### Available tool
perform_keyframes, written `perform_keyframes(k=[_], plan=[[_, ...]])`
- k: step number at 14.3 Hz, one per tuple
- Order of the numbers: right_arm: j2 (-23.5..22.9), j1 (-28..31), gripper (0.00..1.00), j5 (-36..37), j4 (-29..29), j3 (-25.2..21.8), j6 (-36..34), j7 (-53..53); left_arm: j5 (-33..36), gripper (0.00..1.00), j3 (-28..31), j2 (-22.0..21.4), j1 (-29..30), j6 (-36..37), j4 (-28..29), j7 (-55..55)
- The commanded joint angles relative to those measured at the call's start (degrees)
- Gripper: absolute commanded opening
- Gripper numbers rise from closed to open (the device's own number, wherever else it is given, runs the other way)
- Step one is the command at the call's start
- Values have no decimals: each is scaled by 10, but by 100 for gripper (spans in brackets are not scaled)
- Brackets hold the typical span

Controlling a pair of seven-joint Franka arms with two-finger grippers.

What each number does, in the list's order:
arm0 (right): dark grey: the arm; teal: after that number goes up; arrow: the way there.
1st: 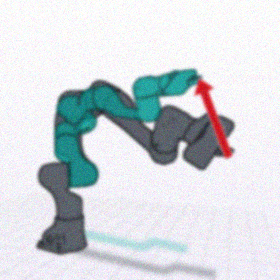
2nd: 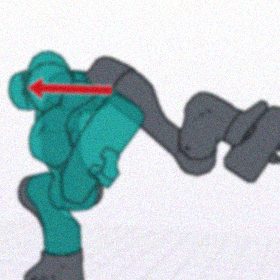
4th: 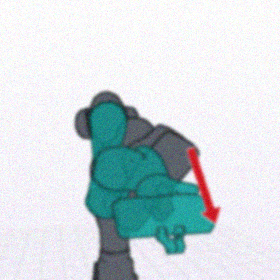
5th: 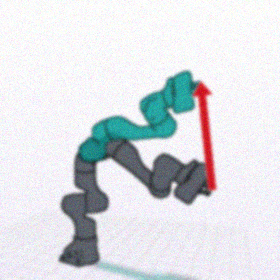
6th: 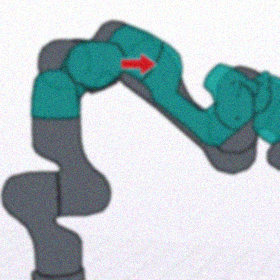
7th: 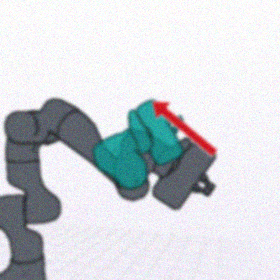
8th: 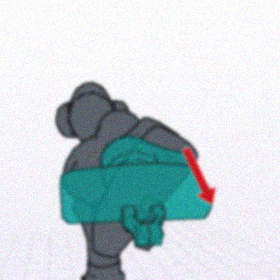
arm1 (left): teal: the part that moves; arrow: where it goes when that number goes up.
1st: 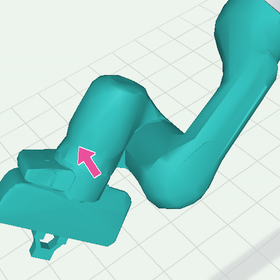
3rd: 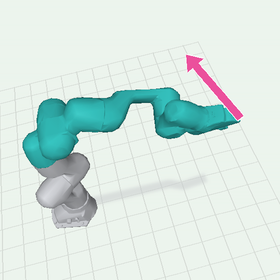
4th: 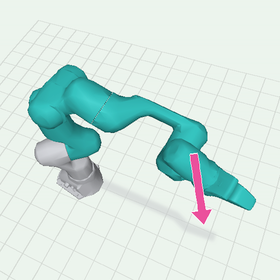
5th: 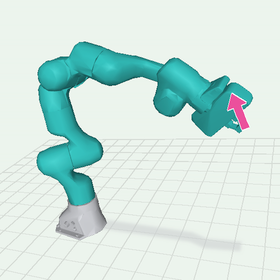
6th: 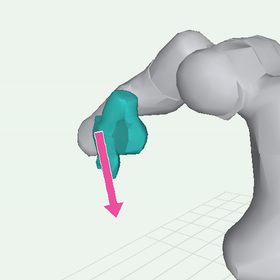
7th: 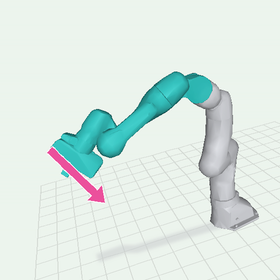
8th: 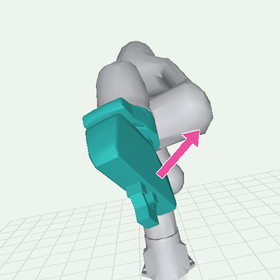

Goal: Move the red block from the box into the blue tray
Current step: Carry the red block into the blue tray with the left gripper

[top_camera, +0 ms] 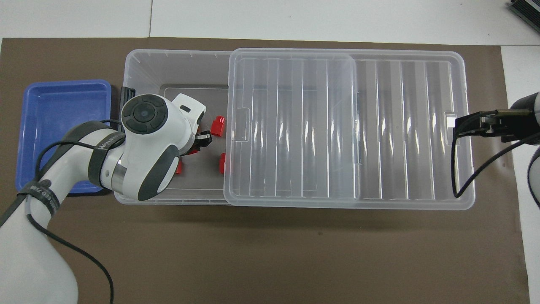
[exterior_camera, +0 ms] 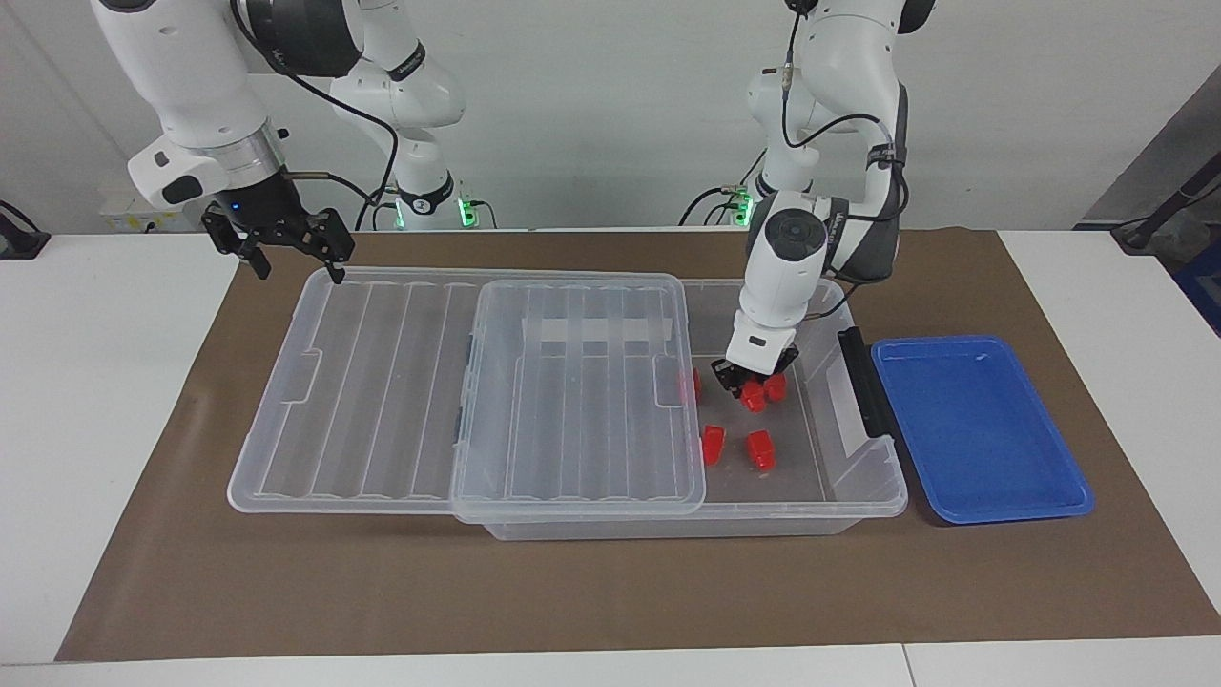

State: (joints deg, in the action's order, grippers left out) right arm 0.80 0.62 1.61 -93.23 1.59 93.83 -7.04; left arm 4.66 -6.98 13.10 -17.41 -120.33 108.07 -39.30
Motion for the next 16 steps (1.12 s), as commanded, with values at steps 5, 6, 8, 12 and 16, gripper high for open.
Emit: perform_keyframes(k=[5,6,8,12,16], plan=[[6,7,100,-2,-5,6,-7,-8,-8,26,6,-43,47,244,-130,129],[6,7,100,-2,-5,5,-2,-7,-14,26,8,-43,61,279,-158,163],[6,7,100,-2,-5,5,2,-8,-14,26,7,-47,109,312,-175,241],[5,7,100,-2,-5,4,14,-9,-15,26,9,-74,194,326,-171,391],[5,7,93,-2,-26,-12,55,-5,-15,25,9,-88,299,268,-131,543]])
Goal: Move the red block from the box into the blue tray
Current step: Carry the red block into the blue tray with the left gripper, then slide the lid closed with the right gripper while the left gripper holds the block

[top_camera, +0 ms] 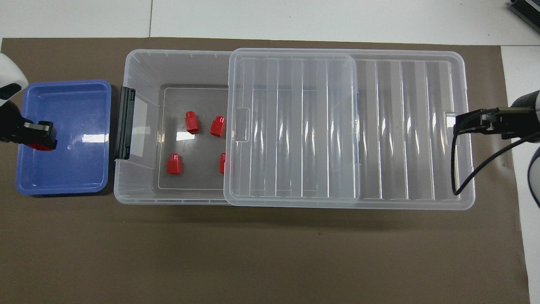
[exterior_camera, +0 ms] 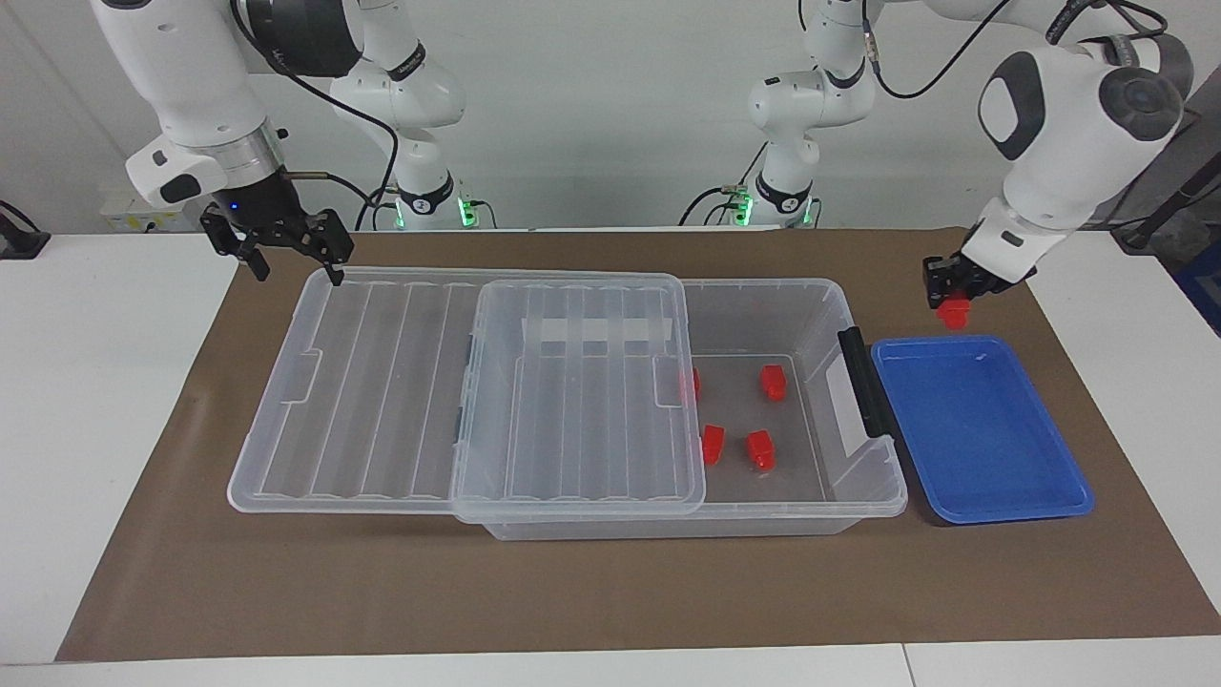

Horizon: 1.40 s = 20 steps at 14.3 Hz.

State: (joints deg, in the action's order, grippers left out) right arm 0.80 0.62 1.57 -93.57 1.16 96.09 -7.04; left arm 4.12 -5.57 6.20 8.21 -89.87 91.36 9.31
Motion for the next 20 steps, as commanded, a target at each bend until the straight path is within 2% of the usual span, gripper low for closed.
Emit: perform_keyframes(k=[1,3,5,6,8,10,14,17,20], plan=[[3,7,75,-2,-28,-13,44,1,-10,25,-5,-24,58,-63,56,76],[-4,8,34,-2,-43,-23,82,16,-10,25,-3,-33,78,-120,106,98],[-18,8,8,-2,-51,-41,117,18,-10,25,-3,-36,96,-194,156,107],[-28,8,0,-3,-52,-47,136,18,-10,25,-3,-33,98,-233,179,106],[-48,9,0,-3,-52,-56,175,18,-10,25,-3,-31,98,-315,231,100],[-71,9,0,-3,-51,-65,210,19,-10,25,-3,-28,98,-363,258,81],[-113,10,0,-16,-48,-84,255,28,-45,25,-3,-5,94,-397,276,54],[-124,10,0,-20,-48,-85,270,39,-70,25,-4,0,88,-462,318,34],[-125,7,0,-20,-53,-85,267,39,-70,25,-3,22,79,-502,325,33]])
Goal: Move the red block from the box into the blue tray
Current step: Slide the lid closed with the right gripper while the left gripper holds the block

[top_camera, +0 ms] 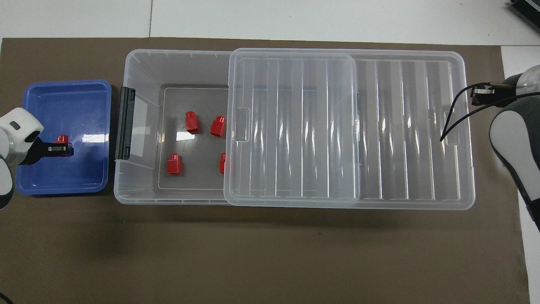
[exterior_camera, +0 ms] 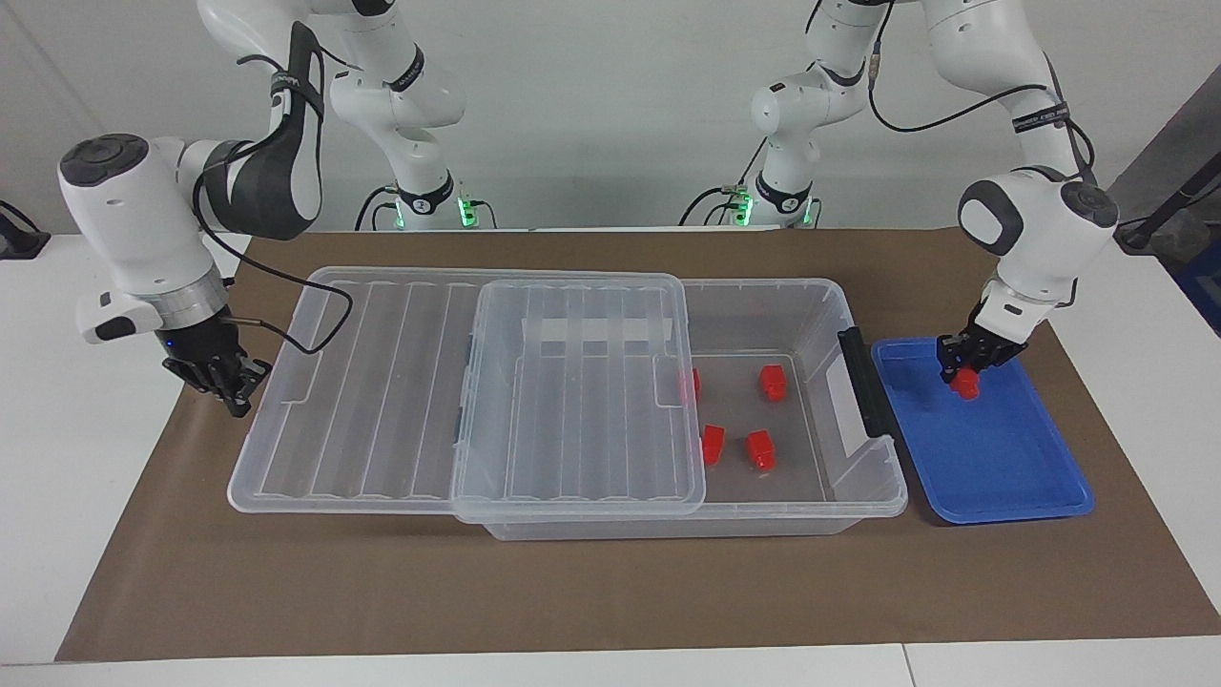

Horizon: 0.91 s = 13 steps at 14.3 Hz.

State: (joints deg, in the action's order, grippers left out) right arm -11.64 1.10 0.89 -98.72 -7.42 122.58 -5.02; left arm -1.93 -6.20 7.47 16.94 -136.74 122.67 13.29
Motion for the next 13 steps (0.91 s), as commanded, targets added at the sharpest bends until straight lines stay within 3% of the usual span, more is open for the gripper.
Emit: perform_keyframes(k=[1,7,13], plan=[[-1,1,0,-13,-2,2,2,19,-10,25,3,20,-9,-45,12,-7],[2,-7,0,-13,-13,13,5,19,-10,26,3,47,-9,-79,14,-2],[3,-7,0,-13,-11,69,-4,34,-10,26,3,67,-11,-107,19,-5]])
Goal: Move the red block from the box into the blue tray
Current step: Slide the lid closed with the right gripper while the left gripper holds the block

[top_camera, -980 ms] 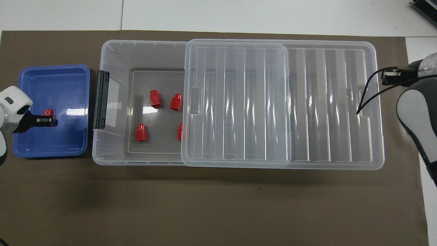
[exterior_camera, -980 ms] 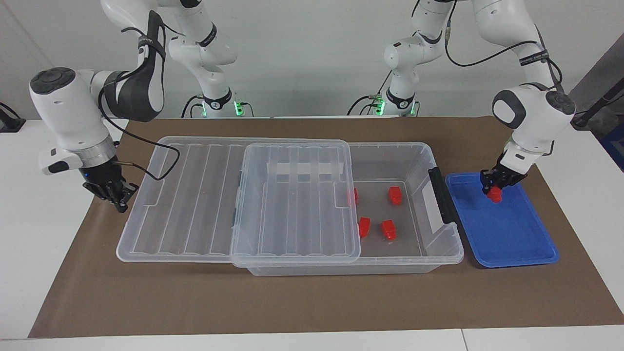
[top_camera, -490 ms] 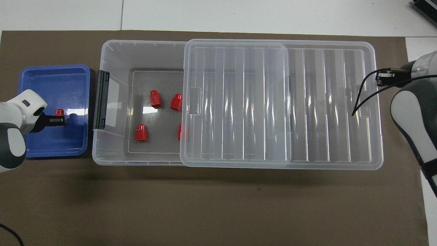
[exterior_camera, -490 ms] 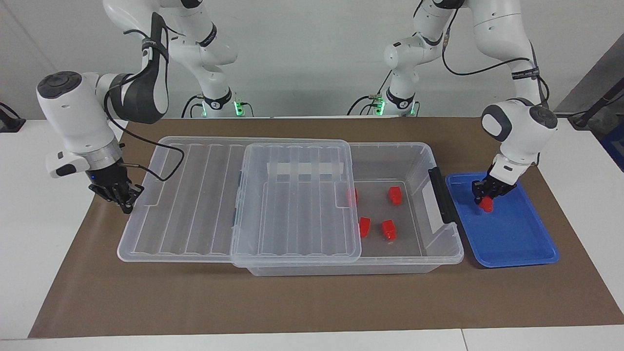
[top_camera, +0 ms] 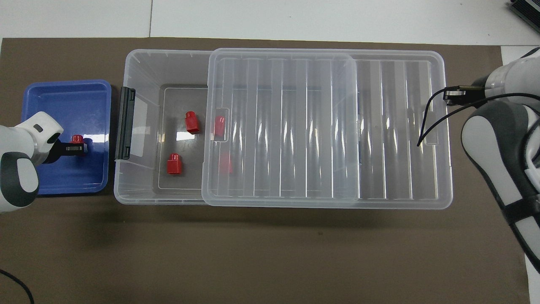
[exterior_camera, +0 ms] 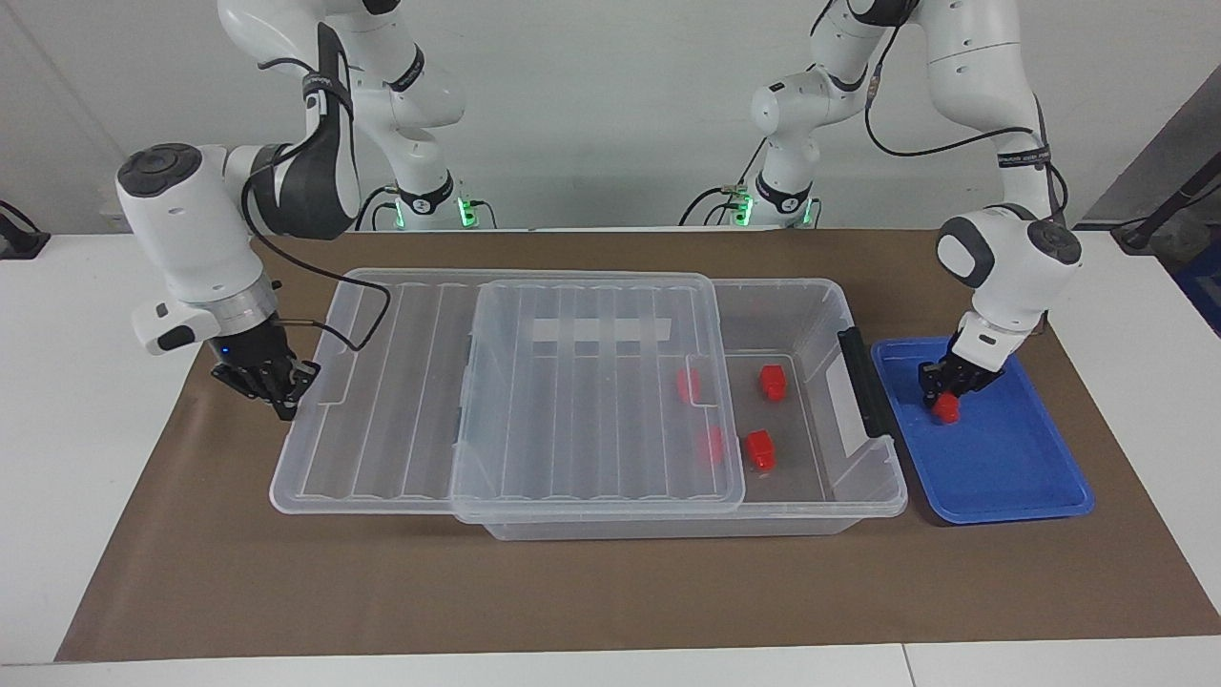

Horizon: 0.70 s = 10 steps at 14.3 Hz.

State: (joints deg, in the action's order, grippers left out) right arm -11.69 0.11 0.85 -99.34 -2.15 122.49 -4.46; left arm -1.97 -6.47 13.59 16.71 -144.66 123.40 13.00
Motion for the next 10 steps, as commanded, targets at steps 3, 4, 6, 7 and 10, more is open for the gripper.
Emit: perform_keyframes(k=[3,4,6,7,10], plan=[[4,3,0,-13,-6,42,-17,50,-9,28,6,7,-10,-30,14,-2],[5,3,0,-13,-5,51,-20,52,-9,33,6,7,-10,-30,14,-2],[5,3,0,-13,-5,75,-22,51,-9,55,6,7,-10,-30,14,1],[5,3,0,-13,-4,92,-23,50,-9,76,6,7,-10,-29,13,2],[5,2,0,-13,-5,121,-23,47,-8,79,6,7,-10,-25,10,2]])
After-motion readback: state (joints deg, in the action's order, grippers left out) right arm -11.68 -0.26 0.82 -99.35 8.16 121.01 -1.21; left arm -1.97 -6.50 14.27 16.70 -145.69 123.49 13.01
